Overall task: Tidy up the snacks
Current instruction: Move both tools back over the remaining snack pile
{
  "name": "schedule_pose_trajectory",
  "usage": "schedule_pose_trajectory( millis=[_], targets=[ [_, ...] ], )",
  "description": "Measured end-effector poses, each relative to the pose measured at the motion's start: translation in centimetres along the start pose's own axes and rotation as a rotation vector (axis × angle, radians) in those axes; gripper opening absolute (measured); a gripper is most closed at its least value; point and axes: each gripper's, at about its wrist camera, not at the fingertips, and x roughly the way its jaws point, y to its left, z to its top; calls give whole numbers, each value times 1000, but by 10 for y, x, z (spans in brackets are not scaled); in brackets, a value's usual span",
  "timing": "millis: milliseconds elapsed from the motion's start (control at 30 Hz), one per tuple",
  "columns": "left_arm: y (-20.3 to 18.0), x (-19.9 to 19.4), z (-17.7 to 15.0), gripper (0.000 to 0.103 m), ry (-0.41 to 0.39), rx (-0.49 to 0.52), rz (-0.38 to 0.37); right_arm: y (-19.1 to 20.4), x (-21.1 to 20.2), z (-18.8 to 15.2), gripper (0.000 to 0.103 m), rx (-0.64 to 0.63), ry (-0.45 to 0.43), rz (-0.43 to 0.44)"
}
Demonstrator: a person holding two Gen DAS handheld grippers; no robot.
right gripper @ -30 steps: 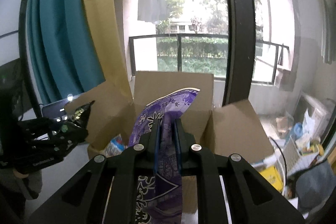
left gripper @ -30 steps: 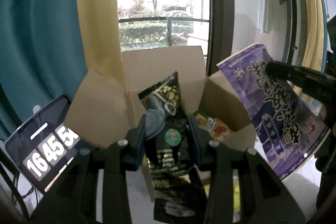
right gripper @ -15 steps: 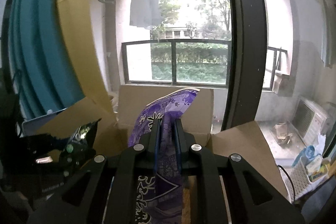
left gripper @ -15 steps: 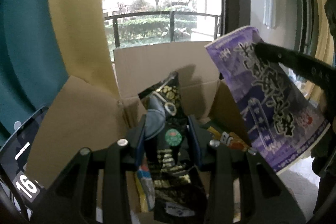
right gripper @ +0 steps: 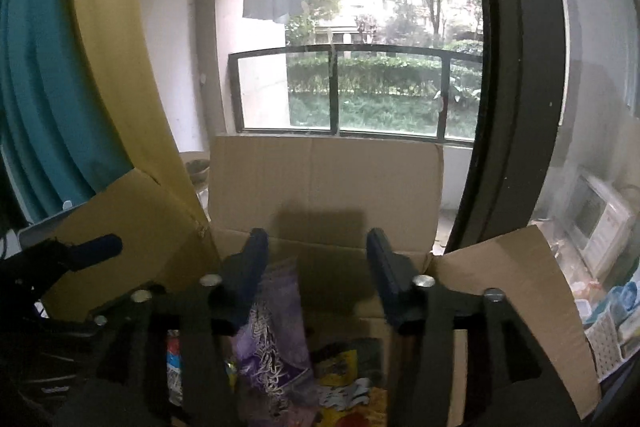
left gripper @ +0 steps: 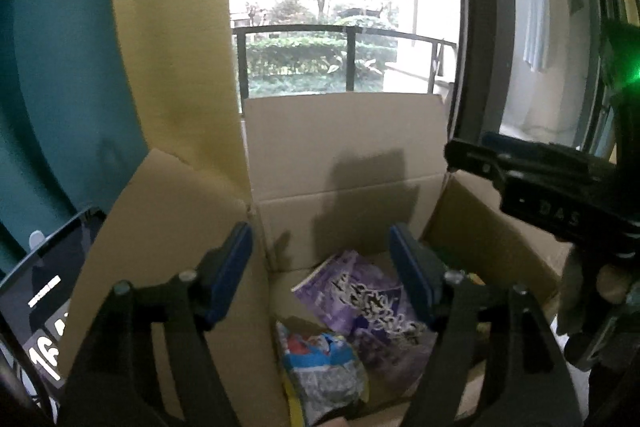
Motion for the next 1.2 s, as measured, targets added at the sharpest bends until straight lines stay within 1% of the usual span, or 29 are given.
schedule_pose_trajectory(
  millis=[167,333,633,867,1200],
  targets=[
    [4,-13,4,72,-5,-8,-1,6,-19,1,55,-14,-9,-1],
    [1,-39,0,72,-27,-7,-11,12,-49,2,55,-32,-19,-6],
    [-4,-94,-17,73,-53,-5,-37,20,-106,-12,55,-43,-31,-16],
    [-18,-131,-43,74,-41,32,-66,26,-150,-36,55,-32,-25,-15],
    [-32,-180,-80,74,-24,46,-100,32,-210,-89,55,-1,4,-10]
  ],
)
